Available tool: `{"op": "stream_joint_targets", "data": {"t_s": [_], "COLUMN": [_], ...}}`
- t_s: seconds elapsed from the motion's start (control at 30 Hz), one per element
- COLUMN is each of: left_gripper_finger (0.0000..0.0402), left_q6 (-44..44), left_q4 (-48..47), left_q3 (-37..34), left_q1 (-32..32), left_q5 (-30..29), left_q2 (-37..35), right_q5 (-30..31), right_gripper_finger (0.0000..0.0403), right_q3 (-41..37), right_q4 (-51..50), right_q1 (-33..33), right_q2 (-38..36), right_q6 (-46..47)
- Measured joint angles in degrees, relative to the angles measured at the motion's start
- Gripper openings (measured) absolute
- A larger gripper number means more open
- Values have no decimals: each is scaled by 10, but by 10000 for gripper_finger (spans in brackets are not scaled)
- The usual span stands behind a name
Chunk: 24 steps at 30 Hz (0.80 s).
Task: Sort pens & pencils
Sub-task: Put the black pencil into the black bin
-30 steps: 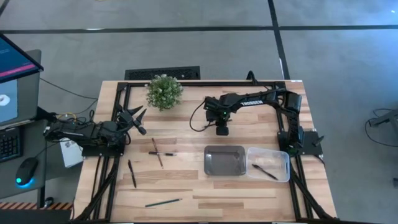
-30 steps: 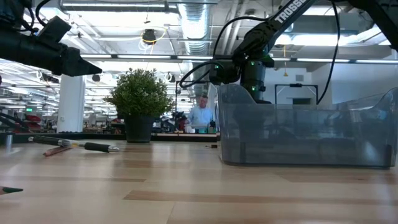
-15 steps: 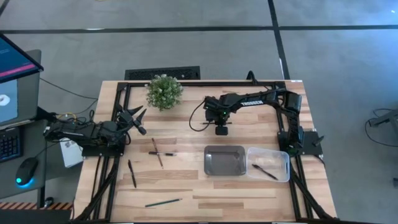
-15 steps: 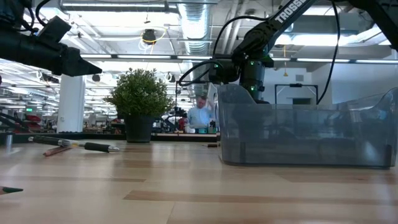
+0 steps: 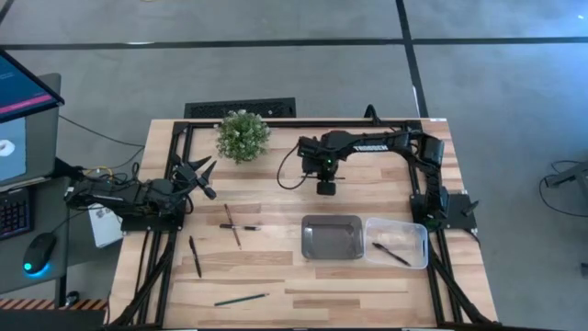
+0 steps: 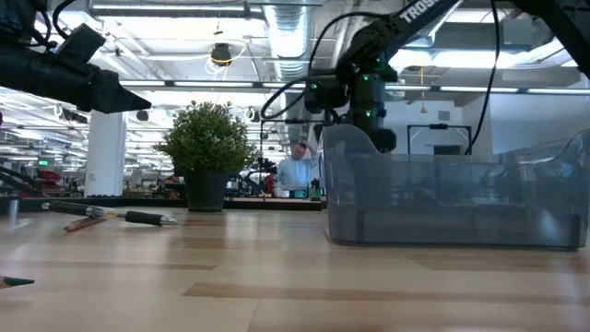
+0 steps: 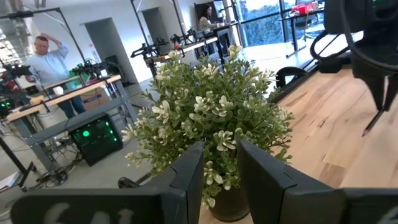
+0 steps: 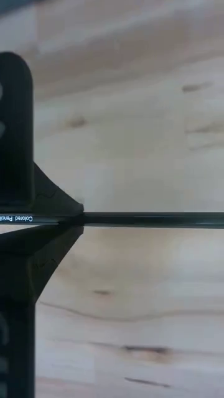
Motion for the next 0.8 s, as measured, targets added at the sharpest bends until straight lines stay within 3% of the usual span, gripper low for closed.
{"op": "stream_joint_targets", "data": {"t_s": [0.3,0.8], "left_gripper_finger": [91,91], "left_q6": [6,17], "left_q4": [0,0], "left_q3": [0,0], "left_q1": [0,0], "left_q5": [0,0], "left_q2": [0,0], "right_q5": [-6,-23], "right_gripper_finger": [43,45], "right_q3": [81,186], "right_q4": [-125,-212], "right_q1": [45,217], "right_q2": [-1,-3], "right_q6": [58,189]}}
